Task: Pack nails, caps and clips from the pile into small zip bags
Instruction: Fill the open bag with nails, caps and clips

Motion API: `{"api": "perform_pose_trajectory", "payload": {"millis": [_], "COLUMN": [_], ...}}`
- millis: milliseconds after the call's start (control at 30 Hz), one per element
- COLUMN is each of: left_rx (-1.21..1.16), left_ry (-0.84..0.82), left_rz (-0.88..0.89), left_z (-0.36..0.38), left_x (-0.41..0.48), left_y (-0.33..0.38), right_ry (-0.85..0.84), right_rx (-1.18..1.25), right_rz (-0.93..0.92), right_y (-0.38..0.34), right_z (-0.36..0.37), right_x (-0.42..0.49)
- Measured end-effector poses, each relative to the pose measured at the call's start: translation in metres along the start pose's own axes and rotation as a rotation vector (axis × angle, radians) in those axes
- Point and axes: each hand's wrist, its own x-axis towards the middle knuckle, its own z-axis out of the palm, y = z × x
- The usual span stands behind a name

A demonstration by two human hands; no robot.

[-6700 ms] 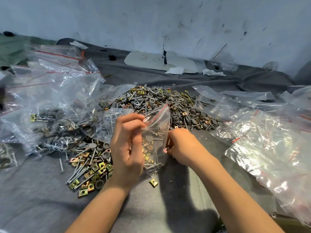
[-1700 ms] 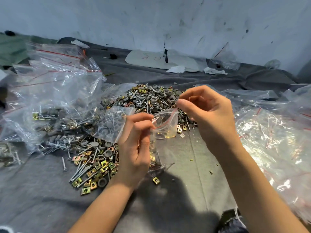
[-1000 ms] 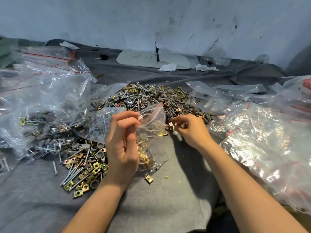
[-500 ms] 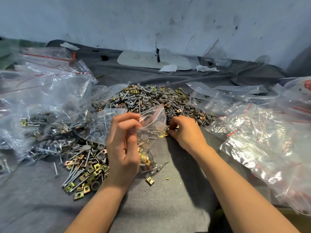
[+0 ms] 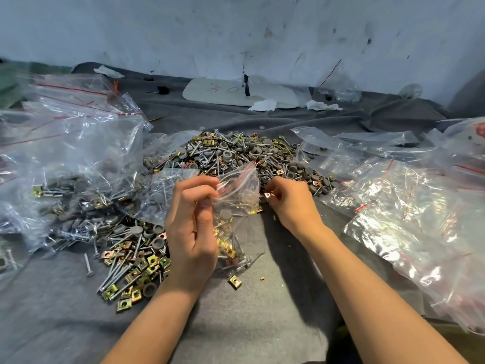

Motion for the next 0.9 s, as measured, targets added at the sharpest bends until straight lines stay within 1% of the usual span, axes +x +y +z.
{"api": "perform_pose_trajectory", "payload": {"millis": [67,133,167,233,300,367,433,467,533,600,667,700,767,833,900], "left_rx": [0.004,0.012,0.015,0.017,0.017,0.023,0.027,0.026,0.024,0.021,0.005,-0.004,-0.017,-0.018,-0.01], "left_ry": [0.001,-0.004,-0.011,-0.027,-0.045,-0.056,-0.058,-0.059,-0.053,-0.029,-0.011,-0.008,-0.005,-0.002,0.003], "left_rz": [-0.001,0.0,-0.003,-0.011,-0.001,0.022,0.035,0.038,0.03,0.008,-0.014,-0.017,-0.012,0.0,0.002], "left_z": [0.0,0.001,0.001,0.002,0.003,0.003,0.003,0.003,0.002,0.002,0.003,0.003,0.003,0.002,0.001], "left_x": [0.0,0.0,0.0,-0.001,-0.001,-0.001,0.0,0.0,-0.001,-0.002,-0.002,-0.002,-0.002,-0.001,-0.001], "left_y": [0.0,0.0,0.0,0.0,0.001,0.003,0.003,0.002,0.001,0.0,-0.001,-0.001,-0.002,-0.003,-0.003], "right_ry": [0.067,0.143,0.187,0.258,0.258,0.24,0.214,0.206,0.228,0.314,0.362,0.318,0.118,-0.083,-0.187], "right_rx": [0.196,0.44,0.557,0.722,0.803,0.707,0.53,0.482,0.504,0.573,0.493,0.408,0.248,0.109,0.03], "right_rz": [0.077,0.076,0.047,-0.075,-0.228,-0.358,-0.422,-0.417,-0.377,-0.289,-0.171,-0.108,-0.015,-0.019,-0.052], "right_y": [-0.001,-0.008,-0.013,-0.028,-0.046,-0.058,-0.062,-0.061,-0.056,-0.047,-0.033,-0.025,-0.012,-0.004,-0.002], "right_z": [-0.01,-0.024,-0.032,-0.047,-0.056,-0.057,-0.055,-0.054,-0.054,-0.056,-0.054,-0.051,-0.04,-0.027,-0.014], "right_x": [0.003,0.004,0.002,-0.005,-0.015,-0.024,-0.028,-0.028,-0.027,-0.022,-0.014,-0.011,-0.006,-0.005,-0.005]}}
